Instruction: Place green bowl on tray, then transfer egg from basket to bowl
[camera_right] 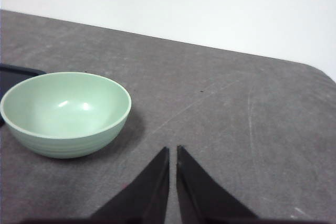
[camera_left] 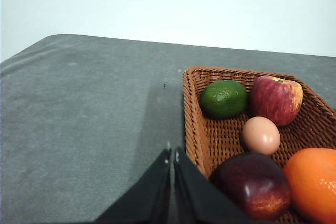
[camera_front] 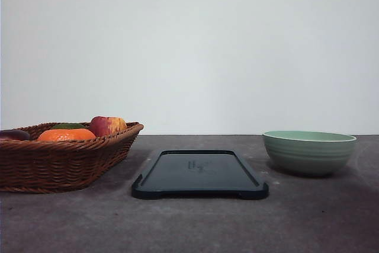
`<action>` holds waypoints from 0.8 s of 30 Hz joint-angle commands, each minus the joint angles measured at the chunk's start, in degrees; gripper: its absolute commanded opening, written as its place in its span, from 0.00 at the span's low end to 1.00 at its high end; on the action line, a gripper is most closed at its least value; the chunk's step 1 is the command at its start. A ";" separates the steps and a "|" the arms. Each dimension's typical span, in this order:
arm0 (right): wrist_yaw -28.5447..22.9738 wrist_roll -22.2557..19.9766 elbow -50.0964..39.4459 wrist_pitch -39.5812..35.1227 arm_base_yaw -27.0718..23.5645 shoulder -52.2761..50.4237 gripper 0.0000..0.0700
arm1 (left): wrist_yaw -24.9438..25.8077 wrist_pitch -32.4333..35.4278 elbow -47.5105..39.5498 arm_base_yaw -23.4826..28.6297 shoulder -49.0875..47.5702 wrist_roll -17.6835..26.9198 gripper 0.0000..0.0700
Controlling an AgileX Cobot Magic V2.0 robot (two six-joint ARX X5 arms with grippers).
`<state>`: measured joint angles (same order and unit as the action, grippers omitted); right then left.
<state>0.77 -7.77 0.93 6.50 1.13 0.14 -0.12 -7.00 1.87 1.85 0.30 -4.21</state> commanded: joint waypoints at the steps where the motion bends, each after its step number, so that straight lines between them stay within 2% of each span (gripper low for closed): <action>1: -0.31 -2.11 -0.22 -1.47 0.09 0.07 0.02 | -0.11 1.02 -1.07 0.02 -0.04 -0.18 0.00; 6: -0.41 -2.05 -0.22 -3.56 0.09 0.07 0.02 | -0.11 1.03 -1.07 0.00 -0.04 -2.33 0.00; 9: -0.34 -0.77 -0.22 -4.90 0.11 0.07 0.02 | -0.07 1.03 -1.07 0.00 -0.04 -7.03 0.00; 11: -0.15 2.42 -0.20 -5.36 0.24 0.07 0.02 | -0.07 1.00 -1.07 0.00 -0.04 -11.49 0.00; 13: -0.30 7.59 -0.17 -6.47 0.24 0.07 0.02 | -0.07 0.98 -1.07 0.00 -0.04 -16.55 0.00; 16: -1.67 18.62 -0.17 -7.66 0.24 0.07 0.01 | -0.07 1.03 -1.07 0.00 -0.04 -26.35 0.00; 19: -2.33 26.85 -0.17 -7.99 0.22 0.07 0.01 | -0.07 1.13 -1.07 0.00 -0.04 -36.34 0.00; 21: -2.31 30.18 -0.17 -8.48 0.22 0.07 0.01 | -0.06 1.98 -1.07 0.00 -0.04 -40.01 0.00; 24: -2.09 30.98 -0.17 -10.82 0.24 0.07 0.01 | -0.16 4.94 -1.07 0.02 -0.04 -40.85 0.00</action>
<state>-1.34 19.73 0.93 -3.12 1.19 0.14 -0.12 -3.43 1.87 1.85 0.30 -41.85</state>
